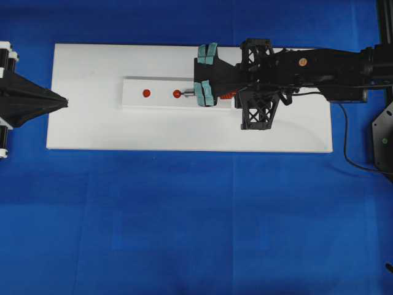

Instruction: Touch the tip of the soldering iron to the mark.

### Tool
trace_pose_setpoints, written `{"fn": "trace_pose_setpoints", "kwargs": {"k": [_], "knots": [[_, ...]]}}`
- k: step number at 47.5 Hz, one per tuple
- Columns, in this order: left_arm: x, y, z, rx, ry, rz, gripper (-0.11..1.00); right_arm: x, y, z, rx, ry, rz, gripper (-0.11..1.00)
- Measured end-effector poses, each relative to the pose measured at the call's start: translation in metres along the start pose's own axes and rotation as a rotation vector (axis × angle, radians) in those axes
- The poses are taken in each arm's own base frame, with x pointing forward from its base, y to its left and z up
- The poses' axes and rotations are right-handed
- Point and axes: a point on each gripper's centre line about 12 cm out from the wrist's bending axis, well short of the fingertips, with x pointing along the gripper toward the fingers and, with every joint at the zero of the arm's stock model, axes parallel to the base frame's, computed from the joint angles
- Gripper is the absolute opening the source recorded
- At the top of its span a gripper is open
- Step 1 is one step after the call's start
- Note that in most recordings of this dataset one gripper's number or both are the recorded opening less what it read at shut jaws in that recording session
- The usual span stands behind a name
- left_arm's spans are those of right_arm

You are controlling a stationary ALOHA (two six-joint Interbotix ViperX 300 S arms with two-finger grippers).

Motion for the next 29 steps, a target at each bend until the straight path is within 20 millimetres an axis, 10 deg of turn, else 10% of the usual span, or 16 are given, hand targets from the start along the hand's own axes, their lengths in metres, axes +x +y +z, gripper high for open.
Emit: {"fn": "trace_pose_setpoints", "kwargs": {"k": [29], "knots": [[0.0,0.0,0.0,0.0,0.0,0.0,0.0,0.0045,0.0008,-0.0005,0.0,0.008,0.002,0.06]]}}
